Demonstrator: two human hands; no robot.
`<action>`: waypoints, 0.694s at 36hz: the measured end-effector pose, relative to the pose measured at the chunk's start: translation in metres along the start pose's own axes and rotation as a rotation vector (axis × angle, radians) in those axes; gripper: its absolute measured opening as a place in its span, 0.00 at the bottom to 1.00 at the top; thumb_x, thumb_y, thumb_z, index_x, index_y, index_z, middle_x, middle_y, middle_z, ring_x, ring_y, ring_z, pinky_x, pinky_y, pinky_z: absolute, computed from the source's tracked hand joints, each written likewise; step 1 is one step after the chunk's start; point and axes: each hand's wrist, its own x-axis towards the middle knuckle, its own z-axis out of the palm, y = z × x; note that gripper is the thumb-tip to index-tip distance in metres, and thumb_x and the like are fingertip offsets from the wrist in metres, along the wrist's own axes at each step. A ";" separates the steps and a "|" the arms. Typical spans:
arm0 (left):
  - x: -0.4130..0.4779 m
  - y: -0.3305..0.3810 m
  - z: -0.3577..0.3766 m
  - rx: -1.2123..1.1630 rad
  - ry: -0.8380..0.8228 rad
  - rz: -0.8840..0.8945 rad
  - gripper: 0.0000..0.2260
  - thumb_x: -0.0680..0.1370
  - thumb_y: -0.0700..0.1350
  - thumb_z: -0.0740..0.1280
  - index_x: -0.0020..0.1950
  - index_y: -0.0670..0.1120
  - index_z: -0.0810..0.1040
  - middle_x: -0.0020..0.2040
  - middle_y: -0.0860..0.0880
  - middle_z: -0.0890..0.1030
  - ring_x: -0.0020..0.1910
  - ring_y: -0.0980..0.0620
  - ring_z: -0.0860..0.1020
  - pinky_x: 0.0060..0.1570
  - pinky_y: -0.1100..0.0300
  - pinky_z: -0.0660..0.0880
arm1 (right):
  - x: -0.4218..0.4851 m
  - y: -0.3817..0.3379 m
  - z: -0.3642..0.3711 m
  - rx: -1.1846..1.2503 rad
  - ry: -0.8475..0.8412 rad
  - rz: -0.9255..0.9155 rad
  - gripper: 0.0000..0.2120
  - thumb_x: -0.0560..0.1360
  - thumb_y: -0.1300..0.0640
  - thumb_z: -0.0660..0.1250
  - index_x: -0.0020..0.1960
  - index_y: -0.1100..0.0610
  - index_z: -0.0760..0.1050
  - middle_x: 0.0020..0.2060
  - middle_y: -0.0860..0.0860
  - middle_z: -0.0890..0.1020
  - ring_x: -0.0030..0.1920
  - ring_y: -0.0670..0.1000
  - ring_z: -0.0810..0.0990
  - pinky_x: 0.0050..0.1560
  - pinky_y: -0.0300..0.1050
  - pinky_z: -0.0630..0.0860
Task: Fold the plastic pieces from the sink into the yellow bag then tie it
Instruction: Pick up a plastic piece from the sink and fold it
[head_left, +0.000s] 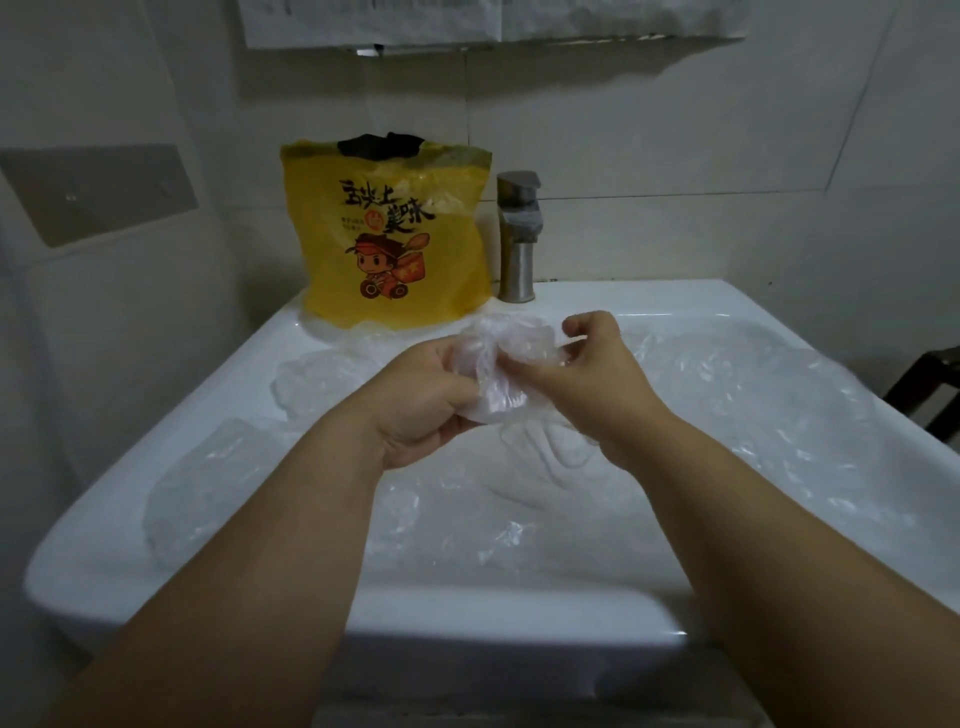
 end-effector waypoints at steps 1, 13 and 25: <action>-0.001 0.001 0.000 -0.026 -0.020 -0.002 0.23 0.72 0.20 0.56 0.59 0.39 0.78 0.56 0.40 0.82 0.55 0.45 0.81 0.51 0.59 0.80 | 0.002 0.001 -0.001 0.063 -0.033 0.069 0.40 0.67 0.47 0.76 0.70 0.53 0.58 0.52 0.48 0.73 0.49 0.49 0.77 0.47 0.39 0.77; -0.017 0.013 0.000 -0.238 -0.171 0.043 0.25 0.58 0.46 0.81 0.53 0.45 0.84 0.57 0.42 0.83 0.55 0.45 0.82 0.51 0.49 0.80 | -0.001 -0.003 -0.007 0.398 -0.147 0.183 0.41 0.67 0.64 0.76 0.74 0.55 0.60 0.61 0.57 0.74 0.50 0.56 0.81 0.47 0.49 0.81; -0.019 0.006 -0.002 0.235 -0.095 -0.029 0.47 0.59 0.49 0.81 0.75 0.60 0.64 0.61 0.52 0.76 0.58 0.51 0.81 0.59 0.51 0.77 | -0.008 -0.003 -0.003 0.214 -0.264 0.154 0.42 0.69 0.65 0.74 0.76 0.52 0.56 0.50 0.55 0.79 0.49 0.57 0.83 0.54 0.54 0.80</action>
